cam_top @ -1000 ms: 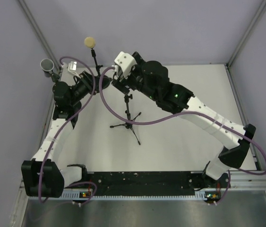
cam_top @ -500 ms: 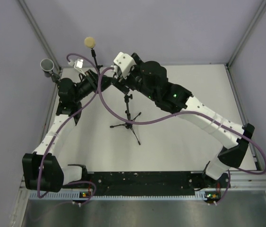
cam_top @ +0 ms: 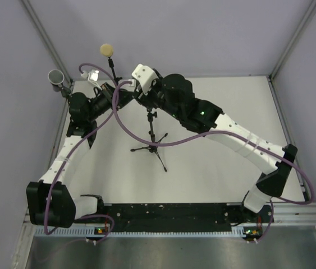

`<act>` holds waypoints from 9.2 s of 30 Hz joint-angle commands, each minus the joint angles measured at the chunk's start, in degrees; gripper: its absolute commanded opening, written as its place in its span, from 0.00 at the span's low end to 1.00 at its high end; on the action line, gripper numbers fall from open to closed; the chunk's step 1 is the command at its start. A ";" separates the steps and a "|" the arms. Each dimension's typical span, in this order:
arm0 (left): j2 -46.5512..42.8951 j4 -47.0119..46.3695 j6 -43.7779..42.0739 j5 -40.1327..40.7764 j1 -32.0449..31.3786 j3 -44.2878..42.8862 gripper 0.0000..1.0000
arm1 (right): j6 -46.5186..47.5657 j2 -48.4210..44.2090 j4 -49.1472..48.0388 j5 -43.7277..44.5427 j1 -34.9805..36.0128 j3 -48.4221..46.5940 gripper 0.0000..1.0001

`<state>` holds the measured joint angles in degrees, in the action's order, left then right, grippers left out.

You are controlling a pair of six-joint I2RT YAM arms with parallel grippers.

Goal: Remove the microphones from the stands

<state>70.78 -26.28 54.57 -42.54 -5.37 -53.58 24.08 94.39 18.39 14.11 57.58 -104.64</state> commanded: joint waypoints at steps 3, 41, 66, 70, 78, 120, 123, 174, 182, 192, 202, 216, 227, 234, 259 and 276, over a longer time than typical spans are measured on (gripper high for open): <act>-0.73 -1.41 -1.13 0.97 -0.17 -1.44 0.16 | -1.84 0.27 -1.08 -0.66 0.25 -1.79 0.41; -1.61 9.58 -8.25 11.87 -0.17 -1.44 0.00 | -1.66 0.00 8.15 -4.97 2.36 -18.41 0.33; -3.81 7.92 -9.04 11.78 -0.08 0.50 0.00 | -2.89 1.23 1.73 -0.57 -0.01 -9.36 0.93; -3.81 7.91 -9.04 11.61 -0.08 0.58 0.00 | -5.09 1.41 1.73 -4.17 -2.12 -8.39 0.90; -3.55 7.65 -9.04 11.69 -0.08 0.58 0.00 | -5.62 1.41 -0.02 -6.64 -2.83 -4.96 0.75; -2.67 8.35 -9.92 12.40 -0.08 0.50 0.00 | -5.27 0.09 4.55 -7.43 -1.86 -13.75 0.34; -2.76 8.35 -10.01 12.49 -0.08 0.58 0.00 | -5.09 0.09 4.46 -7.43 -1.86 -13.57 0.38; -3.46 8.62 -10.80 13.01 -0.08 1.02 0.00 | -4.48 2.64 1.29 -3.83 -1.33 -10.84 0.22; -3.20 8.70 -11.15 13.19 -0.08 1.02 0.00 | -4.12 1.76 2.79 -4.00 0.07 -13.13 0.22; -2.93 9.76 -11.85 13.89 -0.08 0.59 0.00 | -3.33 1.41 4.20 -3.74 1.13 -16.21 0.22; -2.58 9.94 -11.94 13.98 -0.08 0.41 0.00 | -2.98 0.53 4.37 -3.47 1.30 -16.74 0.24; -2.40 10.11 -12.38 14.77 -0.08 0.50 0.00 | -3.16 0.45 5.78 -4.00 1.48 -19.90 0.25; -3.46 9.94 -12.55 14.60 -0.08 0.93 0.00 | -1.58 1.32 4.90 -2.95 1.57 -16.39 0.62; -3.55 9.58 -12.38 14.24 -0.08 1.02 0.00 | -1.49 2.29 2.18 -0.84 1.48 -12.26 0.77; -4.16 8.70 -12.11 13.45 -0.08 1.55 0.00 | -3.16 4.66 -0.03 -1.36 -0.37 -11.20 0.24; -3.55 10.20 -13.52 15.12 -0.08 1.02 0.00 | -1.23 0.97 3.49 -3.91 0.95 -16.30 0.18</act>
<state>67.22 -19.49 46.04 -29.32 -6.04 -53.45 21.96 98.98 24.34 11.86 57.47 -116.71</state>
